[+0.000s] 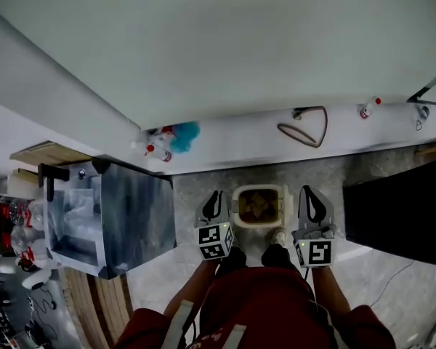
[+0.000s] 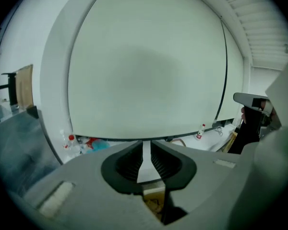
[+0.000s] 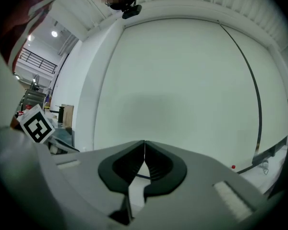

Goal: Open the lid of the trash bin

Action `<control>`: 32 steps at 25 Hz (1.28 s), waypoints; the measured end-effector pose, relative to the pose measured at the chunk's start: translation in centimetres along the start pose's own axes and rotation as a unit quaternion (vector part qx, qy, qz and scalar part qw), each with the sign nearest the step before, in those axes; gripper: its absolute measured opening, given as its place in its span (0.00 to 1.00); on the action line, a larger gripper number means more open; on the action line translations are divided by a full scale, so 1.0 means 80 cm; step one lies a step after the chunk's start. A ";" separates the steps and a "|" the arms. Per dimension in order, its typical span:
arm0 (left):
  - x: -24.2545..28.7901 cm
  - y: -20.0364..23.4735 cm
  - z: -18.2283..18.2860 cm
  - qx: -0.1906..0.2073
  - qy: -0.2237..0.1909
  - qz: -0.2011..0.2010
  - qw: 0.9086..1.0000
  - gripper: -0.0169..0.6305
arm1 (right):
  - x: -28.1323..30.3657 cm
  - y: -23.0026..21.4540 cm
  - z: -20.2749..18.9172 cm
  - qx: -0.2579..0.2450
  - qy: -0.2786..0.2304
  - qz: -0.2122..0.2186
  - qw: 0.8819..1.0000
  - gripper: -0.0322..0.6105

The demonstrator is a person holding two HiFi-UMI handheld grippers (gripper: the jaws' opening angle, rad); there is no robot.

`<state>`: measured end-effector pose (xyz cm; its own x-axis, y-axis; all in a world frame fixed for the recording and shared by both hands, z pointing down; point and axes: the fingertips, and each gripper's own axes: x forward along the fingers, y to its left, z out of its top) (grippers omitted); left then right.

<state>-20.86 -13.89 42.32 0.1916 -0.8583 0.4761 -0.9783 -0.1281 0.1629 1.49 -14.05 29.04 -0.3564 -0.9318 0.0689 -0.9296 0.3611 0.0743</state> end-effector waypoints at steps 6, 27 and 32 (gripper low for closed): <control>-0.033 -0.006 0.086 0.052 -0.088 0.008 0.995 0.12 | -0.003 -0.006 0.044 -0.020 -0.039 0.005 0.999 0.06; -0.156 -0.041 0.269 0.158 -0.322 0.026 0.933 0.11 | 0.002 -0.001 0.181 -0.065 -0.111 0.008 0.992 0.08; -0.164 -0.040 0.270 0.172 -0.326 0.032 0.929 0.11 | 0.003 0.004 0.184 -0.065 -0.117 0.017 0.991 0.08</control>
<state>-21.93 -12.95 16.90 0.1534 -0.9739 -0.1675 -0.9748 -0.1213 -0.1873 -0.28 -14.69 14.39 -0.4137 -0.8967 -0.1577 -0.9020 0.3802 0.2045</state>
